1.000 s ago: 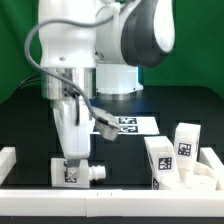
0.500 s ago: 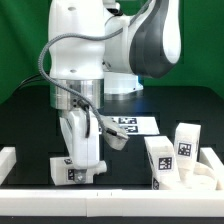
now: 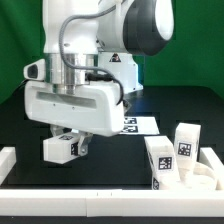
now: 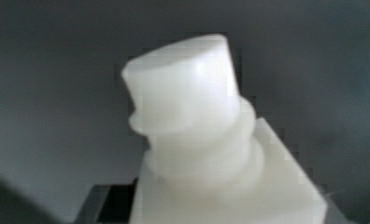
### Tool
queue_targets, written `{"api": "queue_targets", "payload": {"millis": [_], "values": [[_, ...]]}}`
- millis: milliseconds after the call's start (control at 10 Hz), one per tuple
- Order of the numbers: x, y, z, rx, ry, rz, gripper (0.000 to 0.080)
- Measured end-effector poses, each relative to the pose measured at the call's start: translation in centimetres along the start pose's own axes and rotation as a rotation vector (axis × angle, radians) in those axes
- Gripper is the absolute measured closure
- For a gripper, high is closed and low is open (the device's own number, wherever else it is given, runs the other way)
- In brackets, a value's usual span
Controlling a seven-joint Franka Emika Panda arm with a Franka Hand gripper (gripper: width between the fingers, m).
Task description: Assemble stool
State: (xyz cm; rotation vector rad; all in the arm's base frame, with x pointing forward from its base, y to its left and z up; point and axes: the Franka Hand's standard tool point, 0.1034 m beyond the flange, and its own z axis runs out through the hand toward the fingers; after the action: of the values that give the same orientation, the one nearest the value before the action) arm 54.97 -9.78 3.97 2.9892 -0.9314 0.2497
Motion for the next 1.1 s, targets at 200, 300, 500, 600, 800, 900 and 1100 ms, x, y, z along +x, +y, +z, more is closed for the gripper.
{"api": "queue_targets", "payload": {"millis": [200,300,500,600,800,900,1100], "values": [[0.1,0.0,0.2,-0.008,-0.001,-0.084,0.0481],[0.1,0.1,0.2,-0.012,-0.002,-0.129,0.0481],[-0.7,0.8,0.7,-0.02,-0.022,-0.255,0.0479],[-1.9,1.6,0.7,-0.022,-0.045,-0.279,0.0479],[-3.7,2.9,0.3,-0.027,-0.054,-0.351,0.0479],[-3.7,2.9,0.4,-0.031,-0.056,-0.378,0.0479],[-3.8,3.1,0.4,-0.032,-0.057,-0.369,0.0479]]}}
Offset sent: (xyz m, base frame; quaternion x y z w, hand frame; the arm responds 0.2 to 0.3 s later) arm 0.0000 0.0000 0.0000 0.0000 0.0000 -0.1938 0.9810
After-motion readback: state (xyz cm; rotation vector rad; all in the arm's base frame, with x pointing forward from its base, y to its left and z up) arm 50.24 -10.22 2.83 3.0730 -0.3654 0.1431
